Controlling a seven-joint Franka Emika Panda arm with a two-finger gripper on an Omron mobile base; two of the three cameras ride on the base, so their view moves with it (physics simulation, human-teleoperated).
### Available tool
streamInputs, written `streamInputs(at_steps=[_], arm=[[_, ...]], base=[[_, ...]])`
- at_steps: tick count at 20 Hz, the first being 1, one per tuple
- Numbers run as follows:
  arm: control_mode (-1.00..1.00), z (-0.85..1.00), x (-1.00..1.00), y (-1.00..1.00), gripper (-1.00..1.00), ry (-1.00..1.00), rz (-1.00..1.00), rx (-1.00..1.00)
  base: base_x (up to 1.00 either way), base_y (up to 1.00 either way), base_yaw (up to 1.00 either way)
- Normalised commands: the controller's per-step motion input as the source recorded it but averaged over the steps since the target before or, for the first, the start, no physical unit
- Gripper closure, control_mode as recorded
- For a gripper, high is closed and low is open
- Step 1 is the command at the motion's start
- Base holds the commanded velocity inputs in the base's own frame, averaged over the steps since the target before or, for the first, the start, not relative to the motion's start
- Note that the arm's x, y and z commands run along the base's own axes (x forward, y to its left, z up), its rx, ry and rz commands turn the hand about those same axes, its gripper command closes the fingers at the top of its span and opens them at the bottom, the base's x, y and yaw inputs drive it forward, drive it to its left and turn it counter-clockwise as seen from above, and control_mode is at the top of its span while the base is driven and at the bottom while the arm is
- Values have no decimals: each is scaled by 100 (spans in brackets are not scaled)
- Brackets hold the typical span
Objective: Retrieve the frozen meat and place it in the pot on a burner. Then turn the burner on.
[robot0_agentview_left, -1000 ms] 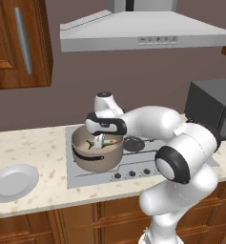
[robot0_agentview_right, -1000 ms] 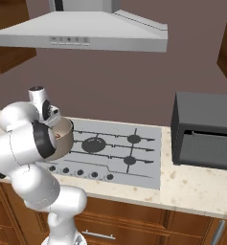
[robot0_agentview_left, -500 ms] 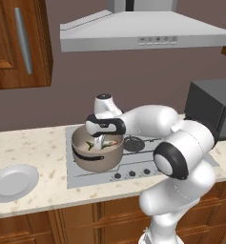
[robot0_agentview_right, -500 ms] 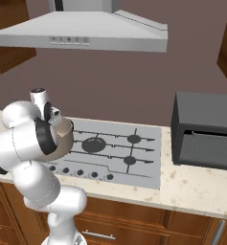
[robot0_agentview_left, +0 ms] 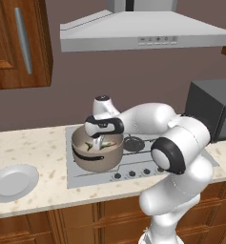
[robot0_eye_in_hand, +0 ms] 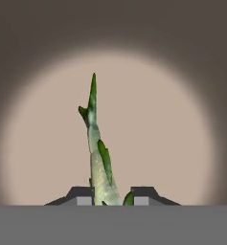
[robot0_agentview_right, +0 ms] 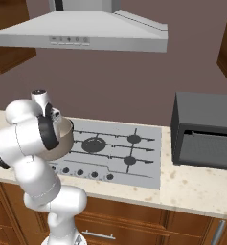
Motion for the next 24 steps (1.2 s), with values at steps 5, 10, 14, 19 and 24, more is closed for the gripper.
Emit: streamInputs(at_steps=[5,10,14,19,24], arm=[[-100,-8,8,9,100,0,0,0],[-100,-7,11,9,100,0,0,0],[-100,-8,10,11,100,0,0,0],[-100,-2,3,8,-100,0,0,0],[-100,0,0,0,-100,2,0,0]], base=[[0,0,0],[0,0,0],[0,0,0],[0,0,0],[0,0,0]])
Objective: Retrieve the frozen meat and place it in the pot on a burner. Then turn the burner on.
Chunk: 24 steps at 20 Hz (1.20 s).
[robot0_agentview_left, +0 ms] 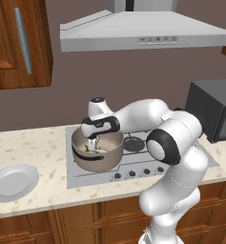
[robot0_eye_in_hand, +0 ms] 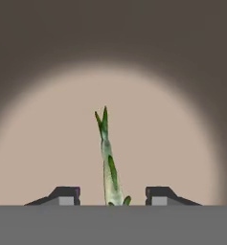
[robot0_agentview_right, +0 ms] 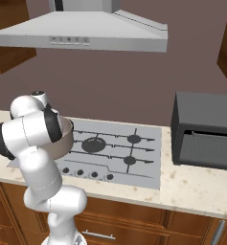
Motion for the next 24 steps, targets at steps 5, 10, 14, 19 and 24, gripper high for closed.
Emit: streamInputs(at_steps=[5,10,14,19,24], arm=[[-100,4,0,0,-100,0,0,0],[-100,37,-11,0,-100,0,0,0],[-100,45,-29,-6,-100,0,0,0],[-100,26,-33,-8,-100,0,0,0],[-100,28,-37,-19,-100,0,0,0]], base=[[0,0,0],[0,0,0],[0,0,0],[0,0,0],[0,0,0]])
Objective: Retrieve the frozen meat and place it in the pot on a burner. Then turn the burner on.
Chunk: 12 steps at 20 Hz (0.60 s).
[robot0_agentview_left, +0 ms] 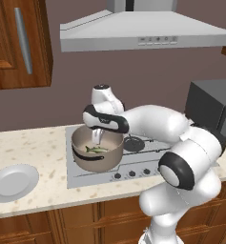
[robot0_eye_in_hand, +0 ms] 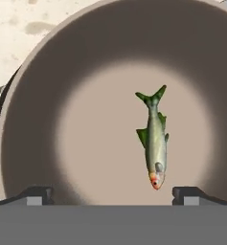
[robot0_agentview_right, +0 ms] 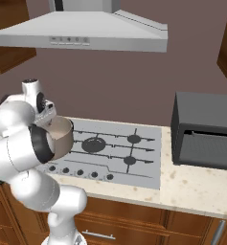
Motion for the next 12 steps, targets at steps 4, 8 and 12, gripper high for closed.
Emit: streamInputs(at_steps=[4,8,12], arm=[[-100,35,-44,-18,-100,0,0,0],[-100,27,-45,-14,-100,0,0,0],[-100,23,-40,-13,-100,0,0,0]], base=[[0,0,0],[0,0,0],[0,0,0]])
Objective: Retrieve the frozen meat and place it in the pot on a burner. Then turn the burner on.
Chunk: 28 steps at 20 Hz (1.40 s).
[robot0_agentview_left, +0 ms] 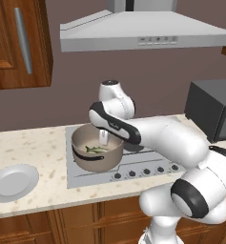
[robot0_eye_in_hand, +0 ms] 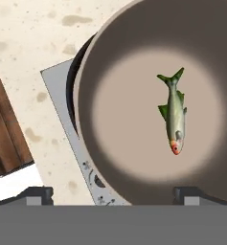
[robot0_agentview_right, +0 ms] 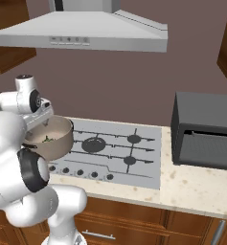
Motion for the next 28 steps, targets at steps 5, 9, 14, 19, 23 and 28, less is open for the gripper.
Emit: streamInputs(at_steps=[5,9,14,19,23,28], arm=[[-100,32,-35,-15,-100,0,0,2],[-100,38,-29,-13,-100,0,-2,4],[-100,28,-33,-11,-100,0,-2,3],[-100,15,-46,-15,-100,0,0,2],[-100,1,-44,-14,-100,-4,-1,6],[-100,-7,-11,-2,-100,-5,-12,5]], base=[[0,0,0],[0,0,0],[0,0,0],[0,0,0],[0,0,0],[0,0,0]])
